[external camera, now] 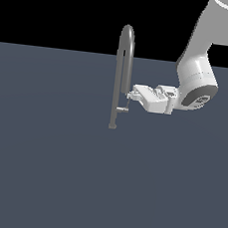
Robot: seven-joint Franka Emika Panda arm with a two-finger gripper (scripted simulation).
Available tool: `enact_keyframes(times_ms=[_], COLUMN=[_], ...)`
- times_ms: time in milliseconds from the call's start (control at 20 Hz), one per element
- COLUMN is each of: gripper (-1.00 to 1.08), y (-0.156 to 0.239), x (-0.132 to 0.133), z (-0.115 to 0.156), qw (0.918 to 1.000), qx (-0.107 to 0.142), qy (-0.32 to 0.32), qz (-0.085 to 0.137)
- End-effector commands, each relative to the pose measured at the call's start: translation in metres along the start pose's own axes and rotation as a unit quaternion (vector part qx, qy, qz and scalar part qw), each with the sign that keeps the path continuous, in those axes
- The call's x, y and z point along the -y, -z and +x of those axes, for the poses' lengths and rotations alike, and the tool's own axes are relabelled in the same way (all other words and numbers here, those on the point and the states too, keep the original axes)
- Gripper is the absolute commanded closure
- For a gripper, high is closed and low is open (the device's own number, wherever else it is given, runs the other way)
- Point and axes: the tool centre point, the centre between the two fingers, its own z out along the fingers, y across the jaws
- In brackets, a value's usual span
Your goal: Turn on the faucet by rotating a designated handle.
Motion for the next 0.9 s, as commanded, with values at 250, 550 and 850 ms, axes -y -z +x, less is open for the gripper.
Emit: enact_keyframes(times_ms=[250,550,850], gripper=[1.08,1.08,1.08], y=[0.0,0.0,0.0], x=[-0.012,-0.032,-0.037], z=[-0.002,0.011,0.01], qw=[1.0,1.0,1.0], qx=[0.0,0.001,0.0], qy=[0.002,-0.001,0.007], qz=[-0.002,-0.003,-0.003])
